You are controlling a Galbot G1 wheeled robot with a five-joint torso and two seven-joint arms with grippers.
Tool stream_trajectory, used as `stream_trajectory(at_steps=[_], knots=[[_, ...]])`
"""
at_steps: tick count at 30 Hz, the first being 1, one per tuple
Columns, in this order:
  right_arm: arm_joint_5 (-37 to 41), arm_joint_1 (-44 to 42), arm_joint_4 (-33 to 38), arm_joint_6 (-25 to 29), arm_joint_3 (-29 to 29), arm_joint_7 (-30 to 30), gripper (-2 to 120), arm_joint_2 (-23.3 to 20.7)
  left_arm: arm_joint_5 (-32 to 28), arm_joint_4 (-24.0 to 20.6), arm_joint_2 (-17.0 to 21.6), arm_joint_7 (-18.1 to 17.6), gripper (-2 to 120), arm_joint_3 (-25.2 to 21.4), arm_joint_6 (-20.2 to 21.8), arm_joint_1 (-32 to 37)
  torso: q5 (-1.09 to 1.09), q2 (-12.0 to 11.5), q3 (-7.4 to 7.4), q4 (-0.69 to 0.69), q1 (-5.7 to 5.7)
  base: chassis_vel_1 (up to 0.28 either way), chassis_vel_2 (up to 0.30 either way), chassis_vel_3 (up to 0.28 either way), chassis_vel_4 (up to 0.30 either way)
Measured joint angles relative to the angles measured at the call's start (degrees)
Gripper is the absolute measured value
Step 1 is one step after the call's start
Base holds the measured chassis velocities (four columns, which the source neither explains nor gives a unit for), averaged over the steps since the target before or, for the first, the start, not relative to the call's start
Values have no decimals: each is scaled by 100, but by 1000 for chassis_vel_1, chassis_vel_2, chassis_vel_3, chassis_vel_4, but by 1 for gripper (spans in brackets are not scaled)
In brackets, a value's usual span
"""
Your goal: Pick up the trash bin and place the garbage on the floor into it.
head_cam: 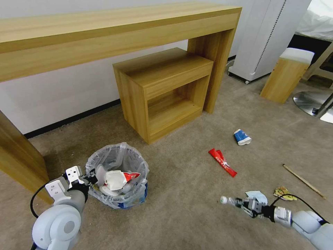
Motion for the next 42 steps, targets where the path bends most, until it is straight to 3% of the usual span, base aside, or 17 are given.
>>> stream_trajectory(at_steps=[9, 18, 25, 34, 42], knots=[[723, -712, 1488, -149, 1259, 229, 10, -125, 46, 5, 14, 4, 1, 28, 6, 18, -1, 0, 0, 0, 0, 0, 0, 0, 0], [1209, -959, 2711, -356, 1682, 209, 10, -248, 102, -20, -10, 19, 1, 90, 20, 23, 0, 0, 0, 0, 0, 0, 0, 0, 0], [1520, -868, 3499, -509, 1602, 231, 10, -279, 148, -41, -32, 36, 1, 124, 29, 33, 0, 0, 0, 0, 0, 0, 0, 0, 0], [1853, -599, 4016, -598, 1270, 424, 10, -213, 209, -46, -59, 56, 1, 178, 32, 37, 1, 0, 0, 0, 1, 0, 0, 0, 0], [2257, 220, 4662, -965, 317, 932, 9, -175, 284, 6, -60, 80, 1, 282, 48, 3, -2, 0, 0, -1, 0, 0, 0, 0, 0]])
